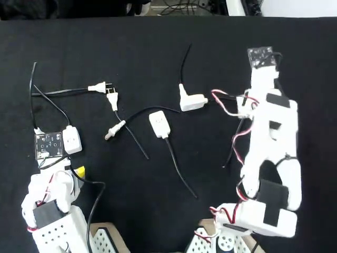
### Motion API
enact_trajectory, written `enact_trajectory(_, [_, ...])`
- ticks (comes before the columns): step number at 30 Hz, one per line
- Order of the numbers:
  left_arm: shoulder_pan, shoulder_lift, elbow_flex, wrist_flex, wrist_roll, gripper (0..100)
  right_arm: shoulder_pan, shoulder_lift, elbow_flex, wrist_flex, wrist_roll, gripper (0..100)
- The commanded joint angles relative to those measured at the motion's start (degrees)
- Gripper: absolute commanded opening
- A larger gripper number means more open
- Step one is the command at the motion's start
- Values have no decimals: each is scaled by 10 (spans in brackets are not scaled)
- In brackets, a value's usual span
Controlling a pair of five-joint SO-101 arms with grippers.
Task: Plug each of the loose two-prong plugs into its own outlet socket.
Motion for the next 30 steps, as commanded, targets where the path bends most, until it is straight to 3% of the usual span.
enact_trajectory(1, [3,-3,-5,-6,-3,292,-16,22,-75,-12,-59,293])
enact_trajectory(9, [3,-3,-5,-8,-3,292,26,253,-189,-28,-105,293])
enact_trajectory(16, [3,-3,-5,-10,-3,292,19,381,-412,164,-99,286])
enact_trajectory(18, [3,-3,-5,-10,-3,292,17,414,-452,187,-89,249])
enact_trajectory(24, [3,-3,-5,-11,-3,292,19,470,-528,212,-63,12])
enact_trajectory(30, [3,-3,-5,-11,-3,292,19,444,-611,306,-63,11])
